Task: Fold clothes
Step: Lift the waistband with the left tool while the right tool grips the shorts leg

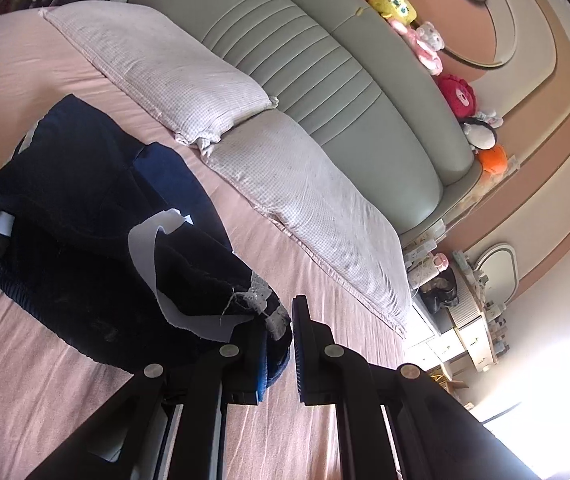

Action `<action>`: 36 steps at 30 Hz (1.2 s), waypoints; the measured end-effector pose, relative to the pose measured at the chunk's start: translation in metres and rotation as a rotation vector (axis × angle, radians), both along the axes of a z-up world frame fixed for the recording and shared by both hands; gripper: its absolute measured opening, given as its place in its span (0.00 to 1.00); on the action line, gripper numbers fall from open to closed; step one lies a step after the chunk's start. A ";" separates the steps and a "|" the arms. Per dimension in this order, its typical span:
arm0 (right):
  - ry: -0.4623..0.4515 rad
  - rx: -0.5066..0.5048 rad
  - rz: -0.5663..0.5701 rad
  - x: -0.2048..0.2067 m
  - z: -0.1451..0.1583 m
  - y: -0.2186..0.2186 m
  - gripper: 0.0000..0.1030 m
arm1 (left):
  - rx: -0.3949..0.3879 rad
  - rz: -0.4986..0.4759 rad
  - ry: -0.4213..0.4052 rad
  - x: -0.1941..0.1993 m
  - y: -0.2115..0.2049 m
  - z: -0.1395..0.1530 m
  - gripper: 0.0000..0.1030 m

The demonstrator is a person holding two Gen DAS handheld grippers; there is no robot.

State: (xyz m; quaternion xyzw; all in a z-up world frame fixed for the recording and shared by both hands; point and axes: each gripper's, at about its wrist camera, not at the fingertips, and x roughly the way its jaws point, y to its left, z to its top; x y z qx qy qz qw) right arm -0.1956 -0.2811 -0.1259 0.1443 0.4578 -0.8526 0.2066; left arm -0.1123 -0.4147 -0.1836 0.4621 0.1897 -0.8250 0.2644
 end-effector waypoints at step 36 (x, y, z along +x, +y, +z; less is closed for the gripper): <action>0.136 -0.236 0.002 0.000 0.142 0.018 0.07 | -0.561 -0.037 0.216 0.023 -0.014 0.228 0.12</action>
